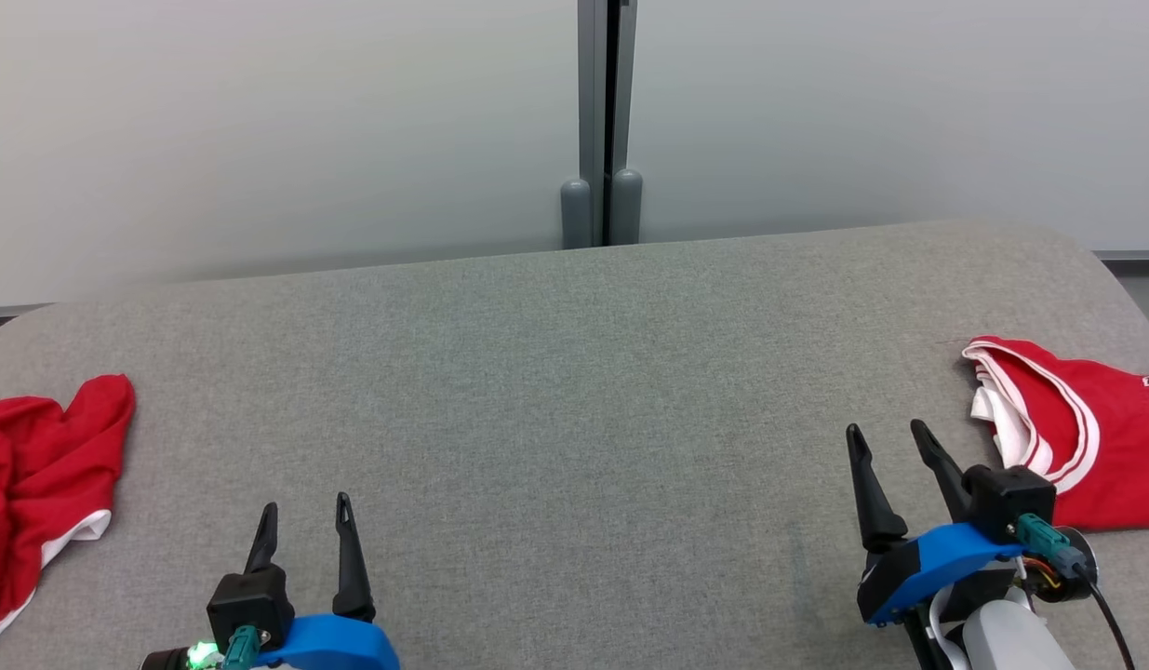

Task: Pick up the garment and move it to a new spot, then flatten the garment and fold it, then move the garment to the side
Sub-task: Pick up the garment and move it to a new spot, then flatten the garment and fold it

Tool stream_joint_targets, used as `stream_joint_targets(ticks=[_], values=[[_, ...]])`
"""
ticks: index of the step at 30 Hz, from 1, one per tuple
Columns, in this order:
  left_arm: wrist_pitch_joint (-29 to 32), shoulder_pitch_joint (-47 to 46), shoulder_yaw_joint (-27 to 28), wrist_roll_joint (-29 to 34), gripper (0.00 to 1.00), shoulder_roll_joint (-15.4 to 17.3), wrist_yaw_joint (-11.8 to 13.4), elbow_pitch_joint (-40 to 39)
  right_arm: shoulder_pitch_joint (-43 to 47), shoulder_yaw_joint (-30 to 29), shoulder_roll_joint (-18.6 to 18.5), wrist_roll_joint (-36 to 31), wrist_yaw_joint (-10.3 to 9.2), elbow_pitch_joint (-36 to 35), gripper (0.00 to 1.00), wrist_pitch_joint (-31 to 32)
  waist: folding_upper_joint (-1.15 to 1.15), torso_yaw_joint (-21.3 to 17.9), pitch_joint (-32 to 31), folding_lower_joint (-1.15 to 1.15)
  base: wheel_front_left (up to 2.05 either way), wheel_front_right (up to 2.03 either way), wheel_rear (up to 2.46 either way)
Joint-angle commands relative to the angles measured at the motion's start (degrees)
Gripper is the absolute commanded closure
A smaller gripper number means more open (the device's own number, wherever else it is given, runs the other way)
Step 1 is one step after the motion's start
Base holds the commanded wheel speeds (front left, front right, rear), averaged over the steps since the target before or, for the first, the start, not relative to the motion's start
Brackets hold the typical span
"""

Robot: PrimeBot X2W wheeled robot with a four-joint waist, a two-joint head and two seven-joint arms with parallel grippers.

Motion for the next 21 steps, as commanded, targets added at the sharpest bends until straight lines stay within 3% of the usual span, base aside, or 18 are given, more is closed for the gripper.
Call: stream_joint_targets(ticks=[1, 12, 21], values=[[-0.2, 0.6, 0.5, -0.1, 0.0, 0.0, -0.1, -0.3, 1.0, 0.2, -0.1, 0.5, 0.0, -0.3, 0.0, -0.2, 0.01, -0.1, -0.4, 0.01, 0.0, 0.0, 0.0], [-0.2, 0.7, 0.3, -0.1, 0.0, 0.0, -0.3, -0.5, 1.6, 0.7, -0.1, 1.2, 0.0, -0.6, 0.0, -0.2, 0.01, 1.9, 0.0, 0.01, 0.0, 0.0, 0.0], [-0.1, 0.8, -0.2, -0.1, 0.0, 0.0, -0.1, 0.0, 2.4, 2.8, -0.1, 2.1, 0.0, -0.3, 0.0, -0.2, 0.01, 10.5, 0.4, 0.01, 0.0, 0.0, 0.0]])
